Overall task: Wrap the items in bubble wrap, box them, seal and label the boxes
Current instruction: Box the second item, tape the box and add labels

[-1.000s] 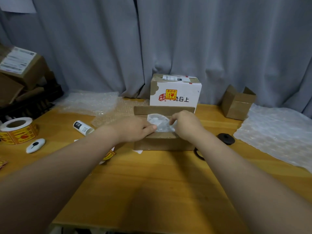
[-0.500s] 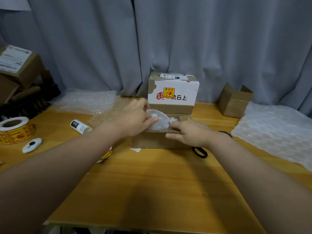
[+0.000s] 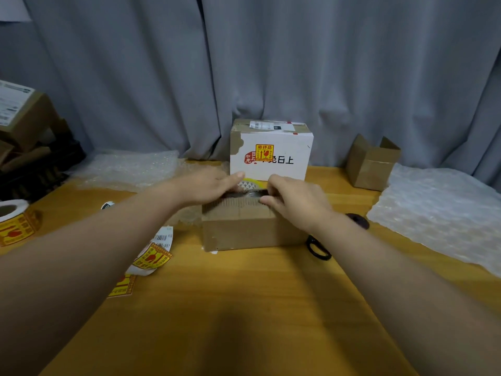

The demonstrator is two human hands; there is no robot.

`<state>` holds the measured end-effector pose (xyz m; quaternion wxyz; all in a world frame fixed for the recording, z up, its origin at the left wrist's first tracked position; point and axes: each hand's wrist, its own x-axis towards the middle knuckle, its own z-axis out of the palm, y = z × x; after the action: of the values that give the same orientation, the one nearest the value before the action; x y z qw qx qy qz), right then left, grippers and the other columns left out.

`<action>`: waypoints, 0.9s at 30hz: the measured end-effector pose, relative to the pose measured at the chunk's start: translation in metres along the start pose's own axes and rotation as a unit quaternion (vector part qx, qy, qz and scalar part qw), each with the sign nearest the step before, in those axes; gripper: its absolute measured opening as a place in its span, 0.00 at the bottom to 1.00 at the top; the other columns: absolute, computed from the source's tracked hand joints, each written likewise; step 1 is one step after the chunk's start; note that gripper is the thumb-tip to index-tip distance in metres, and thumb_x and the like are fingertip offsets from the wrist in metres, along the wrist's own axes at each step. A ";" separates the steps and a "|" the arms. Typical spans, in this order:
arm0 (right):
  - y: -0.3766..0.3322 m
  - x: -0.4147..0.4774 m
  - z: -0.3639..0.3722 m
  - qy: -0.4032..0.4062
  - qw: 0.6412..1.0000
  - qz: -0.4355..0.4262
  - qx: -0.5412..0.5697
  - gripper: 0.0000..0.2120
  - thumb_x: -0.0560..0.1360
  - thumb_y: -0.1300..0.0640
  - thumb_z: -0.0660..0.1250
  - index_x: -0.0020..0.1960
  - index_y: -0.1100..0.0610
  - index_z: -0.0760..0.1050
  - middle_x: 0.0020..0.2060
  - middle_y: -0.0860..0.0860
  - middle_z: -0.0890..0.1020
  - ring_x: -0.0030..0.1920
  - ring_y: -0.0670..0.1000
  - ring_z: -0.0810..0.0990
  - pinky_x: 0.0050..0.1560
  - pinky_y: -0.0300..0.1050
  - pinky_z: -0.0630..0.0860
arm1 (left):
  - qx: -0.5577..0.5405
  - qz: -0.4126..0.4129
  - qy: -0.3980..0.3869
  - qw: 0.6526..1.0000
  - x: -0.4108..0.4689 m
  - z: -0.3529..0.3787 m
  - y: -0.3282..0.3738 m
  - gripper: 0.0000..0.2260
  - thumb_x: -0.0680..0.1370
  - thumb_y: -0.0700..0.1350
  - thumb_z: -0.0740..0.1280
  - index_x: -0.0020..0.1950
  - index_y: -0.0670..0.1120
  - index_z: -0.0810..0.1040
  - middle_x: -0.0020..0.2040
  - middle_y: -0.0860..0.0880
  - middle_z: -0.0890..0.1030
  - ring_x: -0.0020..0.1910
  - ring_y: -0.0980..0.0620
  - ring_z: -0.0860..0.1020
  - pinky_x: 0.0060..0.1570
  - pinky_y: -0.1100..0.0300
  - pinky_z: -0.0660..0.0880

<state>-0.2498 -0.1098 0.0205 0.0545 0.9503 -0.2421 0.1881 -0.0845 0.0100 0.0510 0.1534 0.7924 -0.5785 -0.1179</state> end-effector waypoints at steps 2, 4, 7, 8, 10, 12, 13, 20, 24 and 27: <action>-0.004 -0.003 0.016 0.060 0.998 0.002 -0.016 0.14 0.78 0.44 0.61 0.56 0.53 0.71 0.52 0.51 0.77 0.53 0.54 0.73 0.50 0.48 0.64 | 0.054 0.018 -0.022 0.998 -0.005 0.005 0.002 0.28 0.78 0.64 0.50 0.61 0.49 0.79 0.62 0.49 0.76 0.60 0.50 0.74 0.60 0.56 0.69; -0.005 -0.001 0.023 0.116 0.993 -0.005 0.004 0.17 0.75 0.48 0.67 0.61 0.54 0.74 0.55 0.55 0.75 0.57 0.58 0.72 0.56 0.50 0.65 | 0.112 0.051 -0.018 0.992 -0.010 0.015 0.000 0.24 0.78 0.62 0.55 0.66 0.51 0.75 0.67 0.51 0.71 0.62 0.52 0.71 0.61 0.57 0.68; -0.003 0.006 0.025 0.007 0.999 -0.018 0.050 0.20 0.81 0.52 0.58 0.72 0.49 0.67 0.73 0.55 0.65 0.73 0.58 0.61 0.73 0.55 0.55 | 0.079 0.062 0.024 0.995 -0.013 0.031 -0.008 0.22 0.79 0.59 0.57 0.72 0.53 0.68 0.74 0.54 0.63 0.70 0.53 0.64 0.66 0.61 0.61; -0.001 0.008 0.025 -0.064 0.996 -0.003 0.066 0.21 0.83 0.51 0.52 0.75 0.46 0.61 0.75 0.51 0.61 0.75 0.54 0.57 0.75 0.54 0.50 | 0.085 0.060 0.033 0.994 -0.014 0.034 -0.010 0.23 0.79 0.59 0.56 0.73 0.53 0.66 0.75 0.54 0.61 0.72 0.53 0.62 0.68 0.60 0.60; 0.002 0.014 0.025 -0.162 0.983 0.027 0.078 0.22 0.83 0.49 0.46 0.77 0.42 0.53 0.77 0.48 0.57 0.76 0.50 0.53 0.76 0.52 0.45 | 0.146 0.056 0.029 0.987 -0.013 0.038 -0.011 0.28 0.78 0.64 0.52 0.76 0.54 0.60 0.77 0.54 0.57 0.74 0.52 0.58 0.71 0.56 0.59; 0.002 0.019 0.025 -0.185 0.978 0.044 0.082 0.23 0.83 0.48 0.44 0.77 0.40 0.51 0.77 0.46 0.55 0.77 0.49 0.51 0.75 0.51 0.44 | 0.205 0.053 0.008 0.977 -0.015 0.043 -0.012 0.33 0.76 0.67 0.50 0.77 0.55 0.51 0.78 0.54 0.52 0.76 0.50 0.54 0.72 0.54 0.57; 0.001 0.021 0.025 -0.185 0.978 0.051 0.083 0.23 0.82 0.48 0.44 0.77 0.40 0.51 0.77 0.46 0.56 0.76 0.49 0.51 0.75 0.51 0.44 | 0.215 0.052 0.002 0.975 -0.016 0.046 -0.012 0.32 0.76 0.67 0.51 0.77 0.57 0.48 0.78 0.53 0.50 0.76 0.48 0.53 0.72 0.53 0.55; 0.003 0.015 0.022 -0.122 0.980 0.059 0.145 0.21 0.82 0.47 0.53 0.74 0.45 0.61 0.73 0.47 0.67 0.73 0.52 0.61 0.73 0.51 0.53 | 0.046 0.063 0.060 0.995 -0.006 0.044 0.002 0.23 0.72 0.61 0.67 0.65 0.57 0.72 0.70 0.52 0.67 0.69 0.50 0.65 0.69 0.52 0.61; 0.006 0.013 0.025 -0.110 0.984 0.038 0.135 0.20 0.81 0.45 0.54 0.73 0.42 0.63 0.73 0.46 0.66 0.74 0.51 0.60 0.74 0.56 0.53 | 0.037 0.046 0.084 0.995 0.000 0.047 0.008 0.23 0.69 0.63 0.69 0.59 0.52 0.78 0.66 0.52 0.70 0.65 0.51 0.68 0.65 0.51 0.66; 0.007 0.011 0.027 -0.138 0.983 0.037 0.111 0.22 0.80 0.38 0.49 0.74 0.37 0.58 0.76 0.46 0.60 0.76 0.49 0.54 0.75 0.58 0.46 | 0.077 0.033 0.103 0.991 -0.003 0.046 0.010 0.27 0.69 0.64 0.68 0.61 0.49 0.78 0.66 0.52 0.71 0.63 0.51 0.70 0.61 0.55 0.69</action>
<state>-0.2353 -0.1258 0.0000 -0.0925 0.9577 -0.2596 0.0826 -0.1108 0.0052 0.0123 0.1546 0.7903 -0.5927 0.0149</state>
